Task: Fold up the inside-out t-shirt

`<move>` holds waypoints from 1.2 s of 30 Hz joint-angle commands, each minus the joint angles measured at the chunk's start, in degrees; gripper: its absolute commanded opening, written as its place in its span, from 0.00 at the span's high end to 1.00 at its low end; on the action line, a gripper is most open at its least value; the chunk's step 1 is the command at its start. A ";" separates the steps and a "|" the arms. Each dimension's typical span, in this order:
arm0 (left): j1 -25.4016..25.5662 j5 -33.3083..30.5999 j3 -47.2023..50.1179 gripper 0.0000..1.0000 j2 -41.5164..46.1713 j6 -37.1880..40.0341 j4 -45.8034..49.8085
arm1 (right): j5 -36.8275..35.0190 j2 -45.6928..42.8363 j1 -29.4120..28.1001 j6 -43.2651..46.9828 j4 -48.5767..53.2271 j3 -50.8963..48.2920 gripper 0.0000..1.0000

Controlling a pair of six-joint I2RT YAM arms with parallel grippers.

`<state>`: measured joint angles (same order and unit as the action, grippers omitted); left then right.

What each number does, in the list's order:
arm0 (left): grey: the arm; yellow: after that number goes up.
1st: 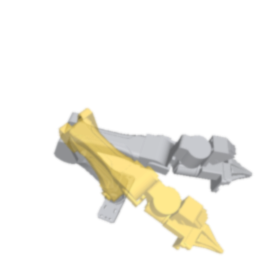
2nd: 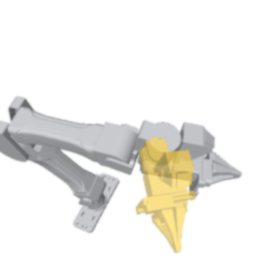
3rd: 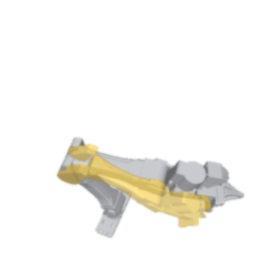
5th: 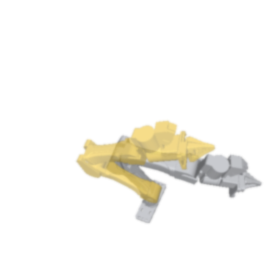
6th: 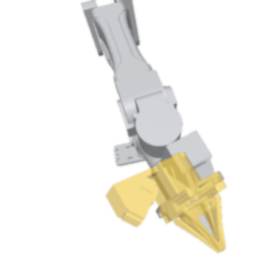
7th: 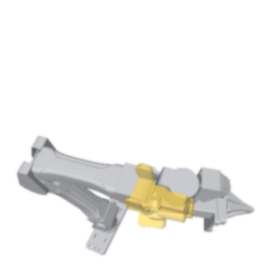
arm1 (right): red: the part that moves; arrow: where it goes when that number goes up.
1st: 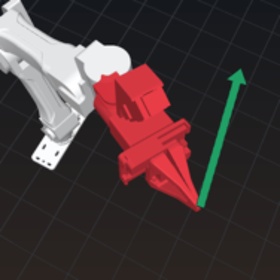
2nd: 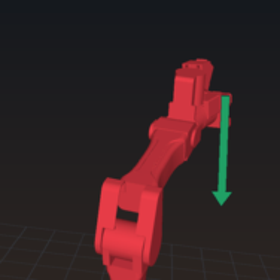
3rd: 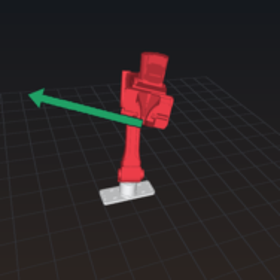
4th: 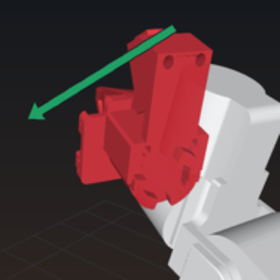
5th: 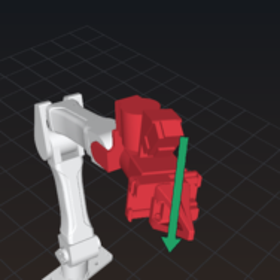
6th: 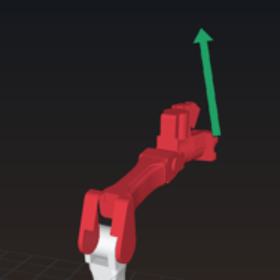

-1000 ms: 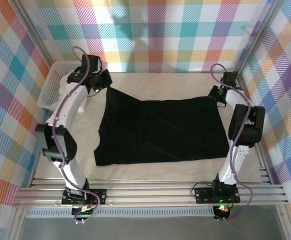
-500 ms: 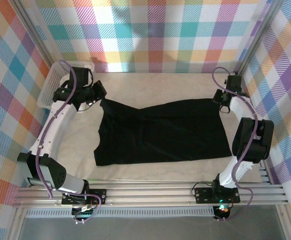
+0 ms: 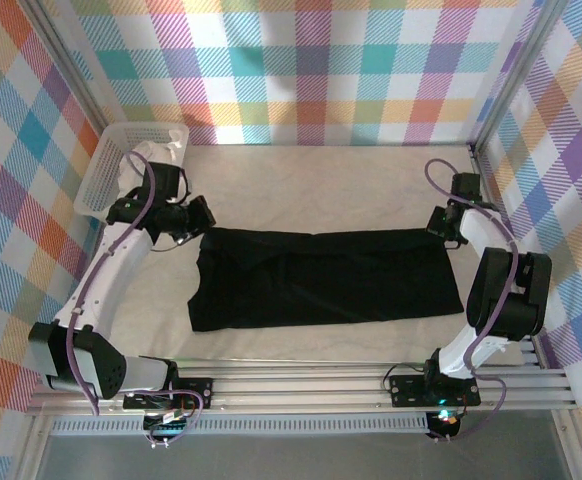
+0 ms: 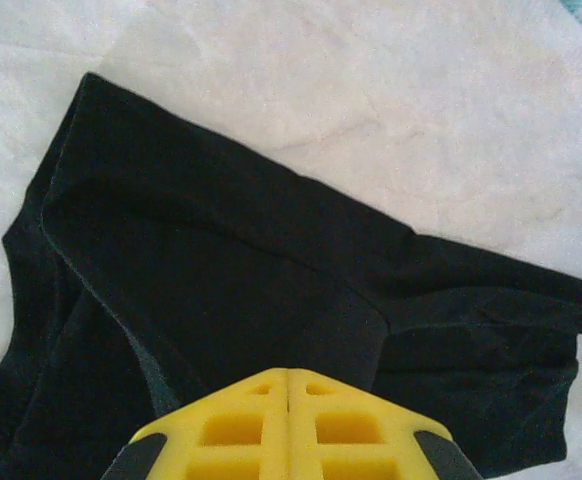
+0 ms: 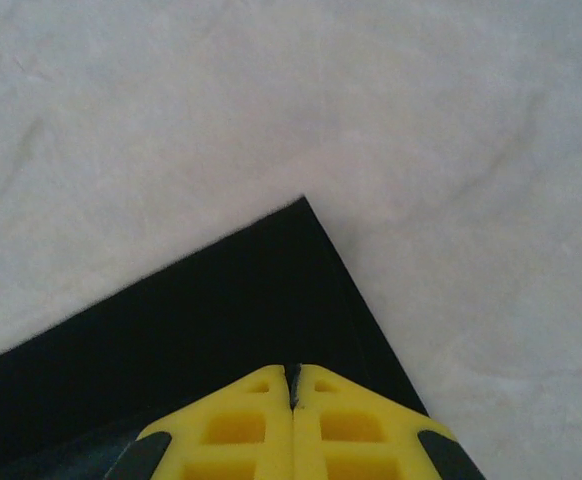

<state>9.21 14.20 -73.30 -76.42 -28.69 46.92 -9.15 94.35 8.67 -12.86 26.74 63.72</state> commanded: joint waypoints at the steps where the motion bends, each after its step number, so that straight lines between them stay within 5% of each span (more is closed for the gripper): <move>1: -0.07 1.22 1.17 1.00 2.20 1.61 2.12 | -1.60 -3.64 0.24 -0.84 1.83 -1.51 1.00; 12: -0.07 3.11 9.97 1.00 5.94 0.21 0.52 | -4.83 -6.08 0.28 -1.81 3.01 -6.92 0.99; 14: -0.07 3.60 11.91 1.00 6.56 -0.31 0.00 | -5.81 -6.28 0.38 -2.13 2.47 -7.97 0.94; 20: 0.02 6.07 15.11 1.00 7.61 -1.26 -0.97 | -1.87 -11.45 -1.50 -0.20 -1.71 -8.15 0.57; 24: 0.03 5.67 14.81 1.00 8.66 -1.28 -0.85 | 3.39 -19.88 -10.85 5.74 -8.98 -13.68 0.46; 28: 0.02 6.30 14.51 1.00 7.91 -1.32 -1.29 | 7.31 -22.82 -27.62 11.16 -16.77 -17.83 0.32; 36: 0.10 6.81 14.74 1.00 7.67 -2.59 -2.61 | 2.64 -9.59 -58.12 14.17 -37.03 -14.89 0.12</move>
<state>9.23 20.01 -58.41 -68.93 -30.26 45.45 -4.69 80.14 -43.59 -1.52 0.21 46.92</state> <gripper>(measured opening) 0.055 0.868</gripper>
